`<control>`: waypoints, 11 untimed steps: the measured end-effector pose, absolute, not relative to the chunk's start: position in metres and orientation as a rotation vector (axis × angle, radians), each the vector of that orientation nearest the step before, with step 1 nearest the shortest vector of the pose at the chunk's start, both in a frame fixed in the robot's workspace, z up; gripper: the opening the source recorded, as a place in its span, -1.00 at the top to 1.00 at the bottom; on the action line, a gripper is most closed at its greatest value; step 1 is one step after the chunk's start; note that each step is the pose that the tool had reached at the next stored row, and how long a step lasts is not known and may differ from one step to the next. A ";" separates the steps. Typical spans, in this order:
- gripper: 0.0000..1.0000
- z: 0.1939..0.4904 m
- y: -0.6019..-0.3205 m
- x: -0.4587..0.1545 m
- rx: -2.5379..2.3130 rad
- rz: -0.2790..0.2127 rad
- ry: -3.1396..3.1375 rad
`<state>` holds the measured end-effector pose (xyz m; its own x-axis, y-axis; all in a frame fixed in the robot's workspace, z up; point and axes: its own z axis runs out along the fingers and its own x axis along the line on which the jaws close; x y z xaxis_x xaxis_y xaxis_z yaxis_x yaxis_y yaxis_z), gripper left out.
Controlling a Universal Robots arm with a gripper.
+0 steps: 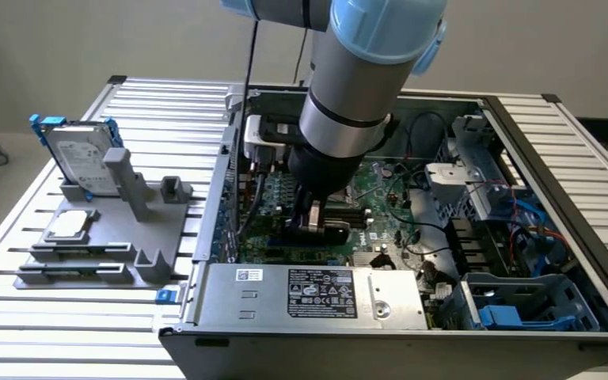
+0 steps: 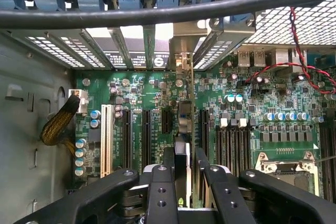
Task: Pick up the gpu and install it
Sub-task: 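Insert the gpu into the slot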
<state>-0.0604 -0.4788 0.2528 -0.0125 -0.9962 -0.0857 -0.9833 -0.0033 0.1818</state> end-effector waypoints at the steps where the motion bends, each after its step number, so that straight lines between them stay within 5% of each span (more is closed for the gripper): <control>1: 0.47 0.253 -0.479 -0.060 2.159 -0.293 -2.169; 11: 0.44 0.251 -0.479 -0.061 2.158 -0.294 -2.169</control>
